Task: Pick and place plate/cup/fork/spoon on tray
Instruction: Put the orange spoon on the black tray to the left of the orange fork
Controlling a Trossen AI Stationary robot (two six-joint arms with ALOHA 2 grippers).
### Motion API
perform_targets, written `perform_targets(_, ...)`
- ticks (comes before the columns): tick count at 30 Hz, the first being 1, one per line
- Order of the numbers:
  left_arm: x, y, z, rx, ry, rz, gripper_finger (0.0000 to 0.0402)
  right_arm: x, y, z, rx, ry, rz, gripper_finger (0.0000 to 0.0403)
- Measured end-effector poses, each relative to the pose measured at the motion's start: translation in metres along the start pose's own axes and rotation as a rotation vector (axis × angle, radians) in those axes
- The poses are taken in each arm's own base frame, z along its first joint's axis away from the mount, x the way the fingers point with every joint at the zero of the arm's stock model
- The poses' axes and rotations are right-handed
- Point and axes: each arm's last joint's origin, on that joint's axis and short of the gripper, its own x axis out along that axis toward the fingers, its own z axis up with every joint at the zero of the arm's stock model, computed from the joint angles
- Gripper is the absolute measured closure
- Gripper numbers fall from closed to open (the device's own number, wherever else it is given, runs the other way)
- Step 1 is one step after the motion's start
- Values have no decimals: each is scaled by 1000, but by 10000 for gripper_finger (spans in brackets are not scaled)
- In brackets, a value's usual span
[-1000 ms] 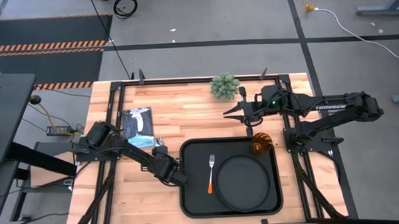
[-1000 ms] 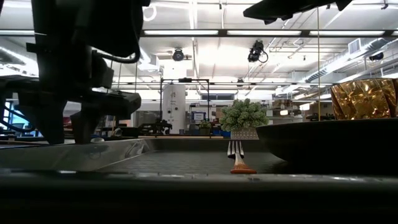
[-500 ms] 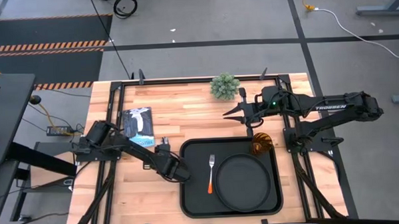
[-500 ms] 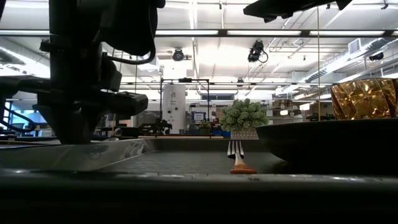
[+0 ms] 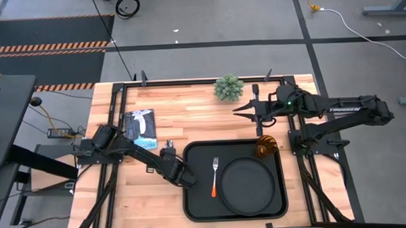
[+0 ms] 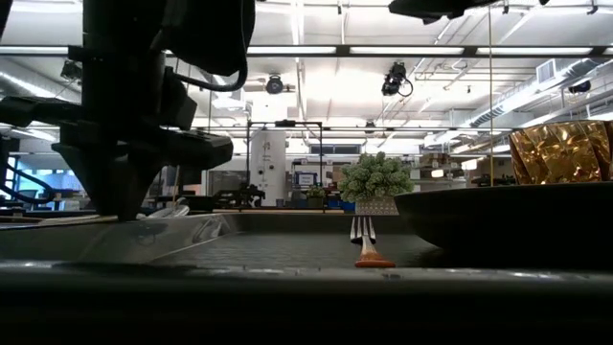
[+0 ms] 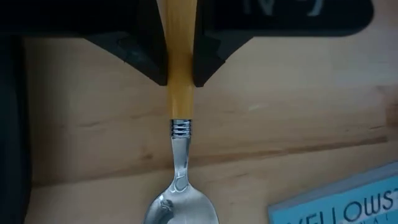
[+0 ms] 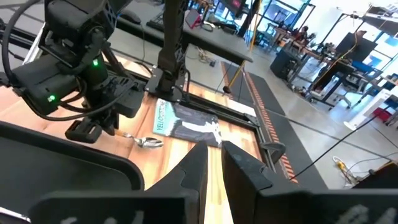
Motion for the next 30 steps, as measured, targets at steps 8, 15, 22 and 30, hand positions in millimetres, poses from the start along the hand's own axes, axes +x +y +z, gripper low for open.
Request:
perform_targets(8, -1, -3, -1, -12, 4, -40, 332, -8, 0, 2, 0, -5, 1, 349)
perform_targets(15, -3, -7, -2, -35, 15, -80, 331, -8, 0, 2, 0, -3, 2, 349)
perform_targets(22, -26, -18, 2, -45, 3, -155, 334, -8, 0, 1, 1, -2, 3, 349)
perform_targets(30, -49, -34, 3, -50, 23, -304, 330, -8, 0, 1, 1, 0, 4, 349)
